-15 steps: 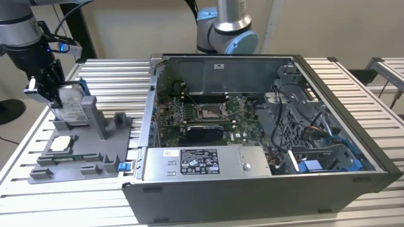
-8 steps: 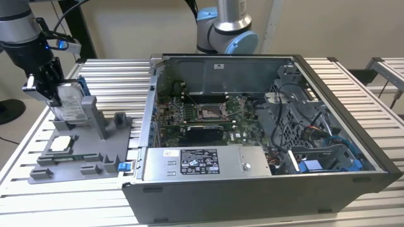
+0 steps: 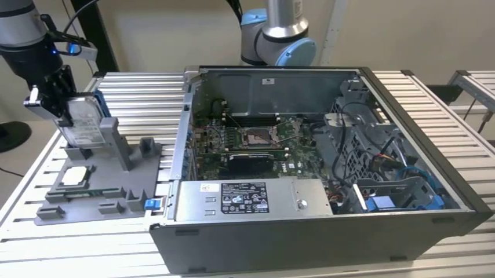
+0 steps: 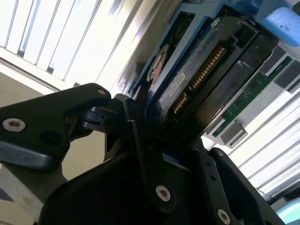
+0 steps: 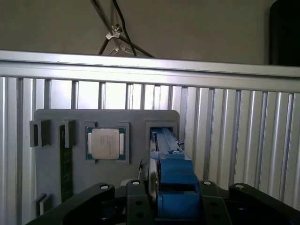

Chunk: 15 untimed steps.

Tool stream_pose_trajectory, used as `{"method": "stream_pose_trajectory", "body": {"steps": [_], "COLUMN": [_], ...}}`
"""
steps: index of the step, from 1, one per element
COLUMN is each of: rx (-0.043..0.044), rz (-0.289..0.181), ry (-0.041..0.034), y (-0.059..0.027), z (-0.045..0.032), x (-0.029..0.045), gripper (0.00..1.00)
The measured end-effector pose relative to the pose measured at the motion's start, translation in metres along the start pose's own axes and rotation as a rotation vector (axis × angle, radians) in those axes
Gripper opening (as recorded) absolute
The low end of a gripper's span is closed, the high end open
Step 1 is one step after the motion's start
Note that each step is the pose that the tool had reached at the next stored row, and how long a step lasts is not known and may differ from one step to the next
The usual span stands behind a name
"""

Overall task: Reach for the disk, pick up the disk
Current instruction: 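Pick up the disk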

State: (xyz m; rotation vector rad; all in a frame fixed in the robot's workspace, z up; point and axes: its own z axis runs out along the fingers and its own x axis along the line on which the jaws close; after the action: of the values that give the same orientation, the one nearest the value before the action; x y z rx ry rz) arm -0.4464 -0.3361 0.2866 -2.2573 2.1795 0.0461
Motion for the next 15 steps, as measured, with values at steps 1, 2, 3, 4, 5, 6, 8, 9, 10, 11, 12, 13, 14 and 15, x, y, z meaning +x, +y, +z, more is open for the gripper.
{"method": "stream_pose_trajectory", "body": {"steps": [1, 2, 3, 4, 5, 6, 8, 9, 10, 11, 12, 13, 14, 15], "rx": [0.0000, 0.0000, 0.0000, 0.0000, 0.0000, 0.0000, -0.0001, 0.0000, 0.0000, 0.0000, 0.0000, 0.0000, -0.0001, 0.0000], "rz": [0.000, 0.000, 0.000, 0.000, 0.000, 0.000, 0.000, 0.000, 0.000, 0.000, 0.000, 0.000, 0.000, 0.000], "ry": [0.0000, 0.0000, 0.0000, 0.0000, 0.0000, 0.0000, 0.0000, 0.0000, 0.0000, 0.0000, 0.0000, 0.0000, 0.0000, 0.0000], "y": [0.0000, 0.0000, 0.0001, 0.0001, 0.0001, 0.0001, 0.0002, 0.0002, 0.0002, 0.0002, 0.0002, 0.0003, 0.0003, 0.0003], "z": [-0.0011, -0.0022, -0.0034, -0.0045, -0.0057, -0.0069, -0.0093, -0.0105, -0.0116, -0.0128, -0.0139, -0.0151, -0.0163, -0.0175], "x": [0.0000, -0.0001, -0.0001, -0.0001, -0.0002, -0.0002, -0.0002, -0.0003, -0.0003, -0.0003, -0.0003, -0.0004, -0.0004, -0.0004], "gripper": [0.00, 0.00, 0.00, 0.00, 0.00, 0.00, 0.00, 0.00, 0.00, 0.00, 0.00, 0.00, 0.00, 0.00]}}
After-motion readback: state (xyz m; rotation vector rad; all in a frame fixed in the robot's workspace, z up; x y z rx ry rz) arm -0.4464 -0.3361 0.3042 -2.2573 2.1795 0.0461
